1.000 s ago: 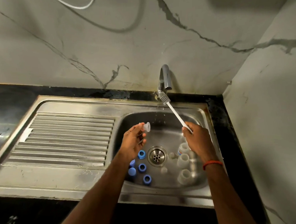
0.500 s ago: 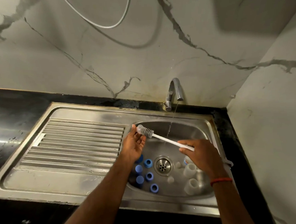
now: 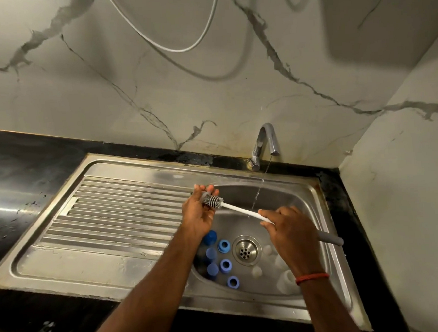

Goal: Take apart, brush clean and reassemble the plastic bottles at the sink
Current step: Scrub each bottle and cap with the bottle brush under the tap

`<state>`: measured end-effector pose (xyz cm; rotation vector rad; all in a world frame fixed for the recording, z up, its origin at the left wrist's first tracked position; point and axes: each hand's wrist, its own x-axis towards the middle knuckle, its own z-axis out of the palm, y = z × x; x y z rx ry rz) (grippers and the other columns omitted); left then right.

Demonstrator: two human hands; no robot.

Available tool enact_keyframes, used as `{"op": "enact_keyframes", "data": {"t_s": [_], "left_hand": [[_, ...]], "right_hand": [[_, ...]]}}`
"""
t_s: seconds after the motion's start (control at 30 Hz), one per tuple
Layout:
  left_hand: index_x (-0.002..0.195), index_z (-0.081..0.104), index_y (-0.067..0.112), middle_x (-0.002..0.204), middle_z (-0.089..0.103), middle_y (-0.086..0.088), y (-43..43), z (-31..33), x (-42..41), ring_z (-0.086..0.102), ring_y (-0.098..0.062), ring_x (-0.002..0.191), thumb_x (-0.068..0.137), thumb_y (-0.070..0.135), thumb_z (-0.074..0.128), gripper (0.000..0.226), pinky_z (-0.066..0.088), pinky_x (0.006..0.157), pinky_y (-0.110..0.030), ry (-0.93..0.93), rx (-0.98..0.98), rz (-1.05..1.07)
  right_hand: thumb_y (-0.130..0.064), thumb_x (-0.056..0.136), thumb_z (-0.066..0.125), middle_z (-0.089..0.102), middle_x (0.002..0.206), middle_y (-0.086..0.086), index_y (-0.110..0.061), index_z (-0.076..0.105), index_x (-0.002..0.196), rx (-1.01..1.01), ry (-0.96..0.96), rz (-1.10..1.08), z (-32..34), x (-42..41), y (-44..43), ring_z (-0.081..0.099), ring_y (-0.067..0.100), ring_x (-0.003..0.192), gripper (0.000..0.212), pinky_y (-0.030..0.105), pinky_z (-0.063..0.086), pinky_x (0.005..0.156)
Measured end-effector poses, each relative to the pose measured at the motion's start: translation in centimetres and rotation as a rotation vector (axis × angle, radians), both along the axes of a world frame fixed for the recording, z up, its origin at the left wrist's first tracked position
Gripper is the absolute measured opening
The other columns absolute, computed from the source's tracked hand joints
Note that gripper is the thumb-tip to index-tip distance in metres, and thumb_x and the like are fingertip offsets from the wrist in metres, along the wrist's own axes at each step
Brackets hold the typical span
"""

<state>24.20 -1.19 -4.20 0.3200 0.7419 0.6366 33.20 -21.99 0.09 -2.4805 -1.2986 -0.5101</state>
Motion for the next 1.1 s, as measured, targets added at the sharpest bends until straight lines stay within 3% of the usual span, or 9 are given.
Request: {"op": "enact_keyframes", "data": {"t_s": [0.13,0.23,0.43,0.63,0.73,0.8,0.9,0.97,1.1], "left_hand": [[0.103,0.06,0.023,0.115,0.075,-0.002,-0.8,0.4,-0.3,0.07,-0.021,0.101,0.103,0.043,0.049,0.023,0.052,0.075,-0.032,0.077,0.045,-0.052],[0.107,0.061,0.025,0.11,0.076,0.002,-1.0,0.6,-0.4,0.069,-0.019,0.105,0.104,0.044,0.047,0.024,0.049,0.09,-0.038,0.096,0.049,-0.045],[0.099,0.062,0.025,0.091,0.075,0.002,-1.2,1.0,-0.6,0.068,-0.019,0.1,0.104,0.044,0.047,0.025,0.046,0.093,-0.039,0.031,0.095,-0.074],[0.099,0.063,0.024,0.097,0.074,-0.001,-1.3,1.6,-1.3,0.067,-0.02,0.104,0.098,0.061,0.048,0.04,0.048,0.098,-0.04,0.044,0.115,-0.088],[0.089,0.06,0.024,0.087,0.071,0.001,-1.6,2.2,-1.5,0.068,-0.017,0.094,0.094,0.065,0.05,0.042,0.049,0.095,-0.039,0.059,0.136,-0.089],[0.086,0.061,0.022,0.083,0.069,0.0,-1.4,2.6,-1.7,0.067,-0.017,0.088,0.095,0.057,0.056,0.036,0.049,0.097,-0.04,0.015,0.124,-0.065],[0.079,0.059,0.023,0.081,0.065,0.0,-1.2,2.9,-2.1,0.066,-0.016,0.084,0.095,0.051,0.058,0.032,0.049,0.089,-0.038,-0.054,0.155,-0.071],[0.077,0.057,0.024,0.081,0.064,0.001,-1.4,3.0,-2.3,0.065,-0.016,0.085,0.098,0.051,0.053,0.034,0.048,0.081,-0.037,-0.084,0.178,-0.09],[0.079,0.059,0.025,0.083,0.066,0.001,-1.5,3.5,-2.2,0.065,-0.016,0.085,0.1,0.051,0.05,0.034,0.049,0.079,-0.035,-0.086,0.153,-0.033]], "right_hand": [[-0.033,0.079,0.081,0.06,0.069,-0.008,-0.029,0.076,0.101,-0.013,-0.042,-0.014,-0.1,-1.0,0.4,0.054,0.013,0.065,0.024,0.021,0.029,0.058],[-0.037,0.093,0.065,0.063,0.07,-0.007,-0.029,0.071,0.1,-0.103,0.049,-0.031,0.2,-2.0,0.6,0.058,0.014,0.064,0.013,0.024,0.03,0.055],[-0.038,0.102,0.05,0.066,0.066,0.0,-0.016,0.07,0.089,-0.078,1.034,-0.04,1.6,-2.8,1.2,0.055,0.0,0.048,0.033,0.021,0.045,0.049],[-0.034,0.089,0.071,0.065,0.077,-0.006,-0.027,0.074,0.106,-0.036,0.05,-0.051,0.2,-3.1,0.5,0.058,0.016,0.072,0.019,0.028,0.043,0.059],[-0.03,0.09,0.071,0.061,0.072,-0.005,-0.021,0.073,0.106,0.033,-0.08,0.083,0.0,-2.8,0.8,0.054,0.016,0.066,0.018,0.025,0.04,0.054],[-0.033,0.096,0.062,0.056,0.063,-0.006,-0.02,0.072,0.094,-0.004,0.201,0.117,0.6,-2.8,1.1,0.048,0.013,0.054,0.016,0.022,0.032,0.048],[-0.044,0.103,0.046,0.053,0.054,0.004,-0.011,0.073,0.089,-0.012,1.306,0.05,2.1,-2.9,1.0,0.04,0.011,0.041,0.045,0.022,0.029,0.041],[-0.045,0.104,0.044,0.049,0.052,0.005,-0.005,0.073,0.094,-0.03,1.531,0.057,2.4,-2.7,0.7,0.033,0.01,0.039,0.051,0.019,0.023,0.039],[-0.049,0.093,0.062,0.067,0.08,-0.004,-0.021,0.069,0.108,0.014,0.873,0.06,1.6,-2.4,0.8,0.06,0.011,0.063,0.033,0.027,0.049,0.056]]}}
